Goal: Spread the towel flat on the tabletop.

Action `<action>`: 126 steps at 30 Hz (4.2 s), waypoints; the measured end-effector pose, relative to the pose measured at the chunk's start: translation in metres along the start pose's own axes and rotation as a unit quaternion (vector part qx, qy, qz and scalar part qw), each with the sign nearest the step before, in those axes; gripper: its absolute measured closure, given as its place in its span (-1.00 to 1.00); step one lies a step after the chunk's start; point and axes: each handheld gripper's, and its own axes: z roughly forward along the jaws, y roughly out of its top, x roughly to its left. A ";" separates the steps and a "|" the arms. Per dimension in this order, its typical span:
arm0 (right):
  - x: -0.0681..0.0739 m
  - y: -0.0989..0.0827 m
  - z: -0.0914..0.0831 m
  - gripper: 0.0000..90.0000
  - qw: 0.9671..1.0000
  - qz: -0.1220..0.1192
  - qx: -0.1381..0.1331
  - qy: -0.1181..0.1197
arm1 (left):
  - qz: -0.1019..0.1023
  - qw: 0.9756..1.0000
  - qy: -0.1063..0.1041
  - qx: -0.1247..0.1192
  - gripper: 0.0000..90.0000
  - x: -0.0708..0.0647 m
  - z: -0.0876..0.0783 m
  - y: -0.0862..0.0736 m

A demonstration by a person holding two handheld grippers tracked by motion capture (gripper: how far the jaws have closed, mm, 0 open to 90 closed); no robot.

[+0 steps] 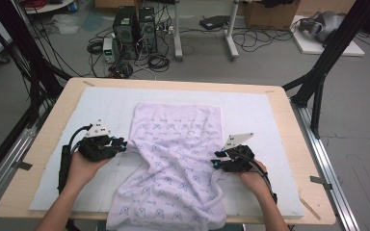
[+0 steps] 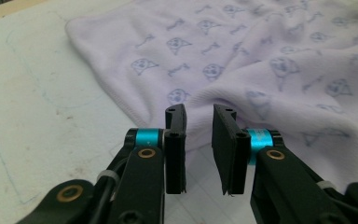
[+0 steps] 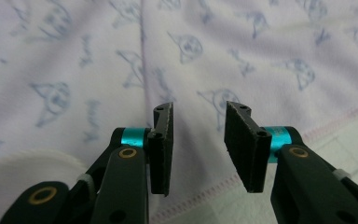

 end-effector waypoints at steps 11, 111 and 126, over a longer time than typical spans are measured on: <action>0.029 0.007 -0.011 0.36 0.999 -0.033 -0.010 0.028 | 0.052 0.993 -0.086 0.057 0.66 -0.035 0.036 -0.021; 0.083 -0.012 -0.049 0.46 0.993 -0.057 -0.026 0.105 | 0.077 0.993 -0.085 0.018 0.30 -0.084 -0.034 -0.044; 0.080 -0.026 -0.017 0.97 0.990 -0.061 0.023 0.126 | 0.072 0.988 -0.130 0.050 0.86 -0.072 0.000 -0.064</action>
